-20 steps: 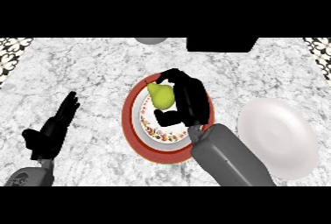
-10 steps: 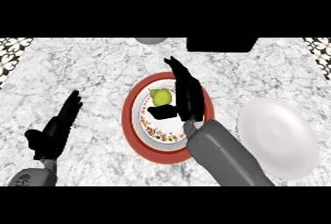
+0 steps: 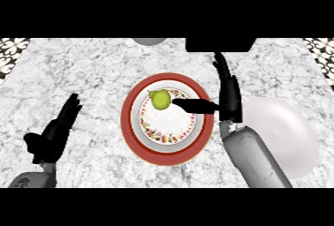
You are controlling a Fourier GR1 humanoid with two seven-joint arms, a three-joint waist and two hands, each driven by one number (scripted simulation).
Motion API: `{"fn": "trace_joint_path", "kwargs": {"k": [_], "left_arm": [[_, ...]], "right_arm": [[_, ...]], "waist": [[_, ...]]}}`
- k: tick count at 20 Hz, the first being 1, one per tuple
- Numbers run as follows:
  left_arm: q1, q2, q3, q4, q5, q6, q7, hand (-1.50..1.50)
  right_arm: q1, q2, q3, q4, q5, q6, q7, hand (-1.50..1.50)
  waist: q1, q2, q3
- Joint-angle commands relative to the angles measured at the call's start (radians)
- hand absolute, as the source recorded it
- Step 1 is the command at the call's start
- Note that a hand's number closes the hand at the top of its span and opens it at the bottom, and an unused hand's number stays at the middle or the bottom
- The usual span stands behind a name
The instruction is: Pick the pear from the plate and place it in the plate
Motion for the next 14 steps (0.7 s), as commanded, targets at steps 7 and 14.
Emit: {"fn": "trace_joint_path", "kwargs": {"k": [7,14], "left_arm": [[0.044,0.002,0.013,-0.052,-0.003,-0.021,0.023,0.0],[0.064,-0.062,-0.005,-0.11,-0.051,0.012,0.062,0.0]], "right_arm": [[0.264,-0.232,-0.254,-0.012,-0.307,0.365,-0.416,-1.5],[0.265,-0.269,-0.31,0.12,-0.297,0.522,-0.528,-1.5]], "waist": [[0.002,-0.001,0.0],[0.005,-0.001,-0.001]]}}
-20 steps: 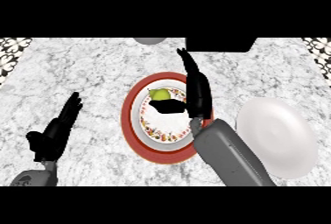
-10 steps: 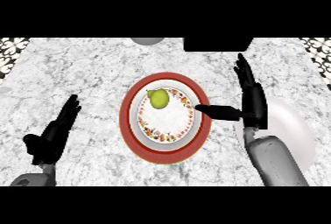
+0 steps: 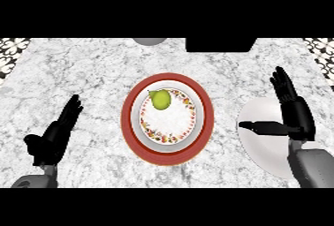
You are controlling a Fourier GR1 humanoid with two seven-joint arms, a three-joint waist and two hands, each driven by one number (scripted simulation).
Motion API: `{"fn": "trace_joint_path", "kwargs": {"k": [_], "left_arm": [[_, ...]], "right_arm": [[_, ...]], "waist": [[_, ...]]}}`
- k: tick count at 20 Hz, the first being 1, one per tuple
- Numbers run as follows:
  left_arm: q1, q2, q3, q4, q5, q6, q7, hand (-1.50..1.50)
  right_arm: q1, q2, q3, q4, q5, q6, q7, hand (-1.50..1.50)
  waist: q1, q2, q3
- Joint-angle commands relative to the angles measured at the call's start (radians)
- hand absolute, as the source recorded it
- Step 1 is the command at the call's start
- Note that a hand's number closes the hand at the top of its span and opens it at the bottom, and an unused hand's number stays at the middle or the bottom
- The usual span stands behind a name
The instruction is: Pick the pear from the plate and place it in the plate
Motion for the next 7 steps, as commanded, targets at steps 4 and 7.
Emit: {"fn": "trace_joint_path", "kwargs": {"k": [4,7], "left_arm": [[0.013,-0.034,-0.005,-0.03,-0.047,0.016,0.002,0.0],[-0.048,-0.001,0.063,0.016,-0.008,-0.043,0.026,0.0]], "right_arm": [[-0.022,-0.049,-0.087,0.274,0.023,0.133,-0.236,-1.5],[-0.053,-0.024,-0.11,0.317,0.056,0.11,-0.286,-1.5]], "waist": [[0.007,0.002,0.0],[0.004,0.001,0.0]]}}
